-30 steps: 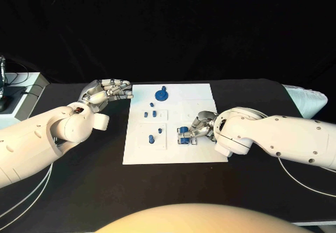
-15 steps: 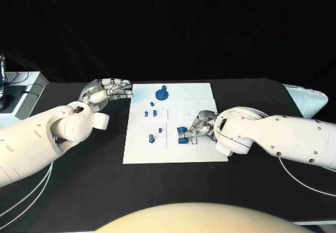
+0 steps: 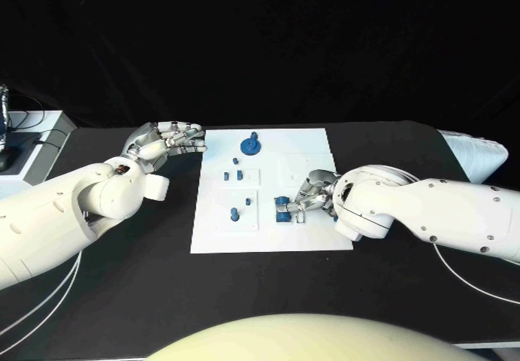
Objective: Assemble the parts on the task board
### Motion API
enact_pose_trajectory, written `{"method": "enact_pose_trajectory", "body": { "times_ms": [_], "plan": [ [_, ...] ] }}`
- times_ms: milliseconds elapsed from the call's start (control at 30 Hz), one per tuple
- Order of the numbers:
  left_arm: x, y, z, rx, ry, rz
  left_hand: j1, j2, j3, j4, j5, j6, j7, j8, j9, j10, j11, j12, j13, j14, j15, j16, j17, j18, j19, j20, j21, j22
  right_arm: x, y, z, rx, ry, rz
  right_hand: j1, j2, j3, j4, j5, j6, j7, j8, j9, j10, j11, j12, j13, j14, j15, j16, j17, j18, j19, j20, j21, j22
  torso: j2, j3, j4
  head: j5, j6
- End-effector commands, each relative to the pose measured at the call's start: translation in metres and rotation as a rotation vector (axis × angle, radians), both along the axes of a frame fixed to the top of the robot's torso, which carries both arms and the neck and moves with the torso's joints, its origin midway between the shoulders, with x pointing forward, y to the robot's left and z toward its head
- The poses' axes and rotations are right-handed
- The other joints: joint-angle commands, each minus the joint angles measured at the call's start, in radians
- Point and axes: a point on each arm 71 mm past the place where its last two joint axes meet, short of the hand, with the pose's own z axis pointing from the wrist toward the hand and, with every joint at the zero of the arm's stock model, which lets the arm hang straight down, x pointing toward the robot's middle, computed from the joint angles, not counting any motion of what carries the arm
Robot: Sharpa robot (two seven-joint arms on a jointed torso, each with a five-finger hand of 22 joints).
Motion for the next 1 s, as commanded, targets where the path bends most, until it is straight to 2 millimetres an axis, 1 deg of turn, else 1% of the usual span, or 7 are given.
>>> {"method": "enact_pose_trajectory", "body": {
  "times_ms": [33,133,233,433,533,700,1000],
  "plan": [
    [0.000,-0.002,0.001,-0.005,-0.007,-0.020,-0.001,0.006,-0.005,-0.001,0.002,0.002,0.004,-0.003,-0.001,-0.008,0.002,-0.005,0.000,0.004,0.005,-0.003,0.001,0.010,0.006,0.000,-0.003,-0.001,0.001,0.000,0.004,0.005,-0.069,0.026,0.019,0.025,-0.008,-0.002,0.007,-0.001,-0.005,0.009,0.004,0.093,-0.001,-0.001,0.250,0.090,0.000,-0.001,0.193,-0.016,0.075,-0.004,0.005,0.224,0.000,0.0003,0.0005,-0.001,0.000],
    [0.000,-0.002,0.001,-0.005,-0.007,-0.020,-0.001,0.006,-0.005,-0.001,0.002,0.002,0.004,-0.003,-0.001,-0.008,0.002,-0.005,0.000,0.004,0.005,-0.003,0.001,0.010,0.006,0.000,-0.003,-0.001,0.000,-0.002,0.006,0.027,-0.098,0.044,0.080,0.036,-0.001,-0.007,0.002,0.009,-0.011,0.020,0.010,0.096,-0.007,0.004,0.253,0.091,-0.004,0.001,0.197,-0.017,0.076,-0.008,0.011,0.226,-0.001,0.0004,0.0007,0.000,0.000],
    [0.000,-0.002,0.001,-0.005,-0.008,-0.019,-0.001,0.006,-0.005,-0.001,0.002,0.002,0.004,-0.003,-0.001,-0.008,0.002,-0.005,0.000,0.004,0.005,-0.003,0.001,0.010,0.006,0.000,-0.003,-0.001,-0.002,-0.002,0.007,0.055,-0.120,0.066,0.164,0.031,0.017,-0.007,-0.068,0.033,-0.024,0.047,0.022,0.100,-0.018,0.013,0.258,0.092,-0.013,0.002,0.202,-0.019,0.078,-0.015,0.020,0.228,-0.001,0.0007,0.0006,0.000,0.000],
    [0.000,-0.003,0.001,-0.007,-0.011,-0.018,-0.001,0.006,-0.005,-0.001,0.002,0.002,0.004,-0.003,-0.001,-0.008,0.002,-0.005,0.000,0.004,0.005,-0.003,0.001,0.010,0.006,0.000,-0.003,-0.001,-0.005,-0.014,0.012,0.114,-0.169,0.058,0.228,0.033,0.044,-0.007,-0.063,0.016,-0.026,0.051,0.023,0.105,-0.021,0.022,0.263,0.094,-0.017,0.003,0.208,-0.021,0.080,-0.020,0.031,0.231,-0.002,0.0010,-0.0015,-0.002,0.004],
    [0.000,-0.003,0.001,-0.008,-0.013,-0.018,-0.001,0.006,-0.005,-0.001,0.002,0.002,0.004,-0.003,-0.001,-0.008,0.002,-0.005,0.000,0.004,0.005,-0.003,0.001,0.010,0.006,0.000,-0.003,-0.001,-0.002,-0.028,0.017,0.121,-0.181,0.038,0.233,0.036,0.053,-0.003,-0.055,-0.009,-0.014,0.031,0.011,0.105,-0.012,0.022,0.263,0.095,-0.011,0.005,0.212,-0.023,0.082,-0.017,0.042,0.233,-0.003,0.0005,-0.0035,-0.007,0.007],
    [0.000,-0.003,0.000,-0.010,-0.016,-0.015,-0.001,0.007,-0.006,0.000,0.002,0.001,0.004,-0.004,-0.002,-0.009,0.003,-0.006,0.000,0.004,0.005,-0.006,0.002,0.011,0.006,0.000,-0.005,-0.002,0.006,-0.058,0.024,0.094,-0.165,0.007,0.278,0.046,0.112,-0.006,-0.072,-0.040,0.013,-0.043,-0.038,0.105,0.011,0.022,0.263,0.096,0.009,0.007,0.218,-0.026,0.085,-0.001,0.056,0.236,-0.003,-0.0001,-0.0055,-0.018,0.014],
    [0.000,-0.003,-0.001,-0.011,-0.016,-0.013,0.000,0.008,-0.006,-0.001,0.002,0.002,0.003,-0.004,-0.002,-0.007,0.002,-0.004,0.001,0.006,0.005,-0.007,0.004,0.011,0.007,0.000,-0.006,-0.003,0.011,-0.107,0.021,-0.094,-0.104,-0.016,0.257,0.038,0.157,-0.004,-0.102,0.010,0.012,-0.082,-0.093,0.105,0.012,0.022,0.263,0.100,0.012,0.012,0.235,-0.029,0.088,0.005,0.076,0.241,-0.006,0.0007,-0.0132,-0.040,0.020]
  ]
}}
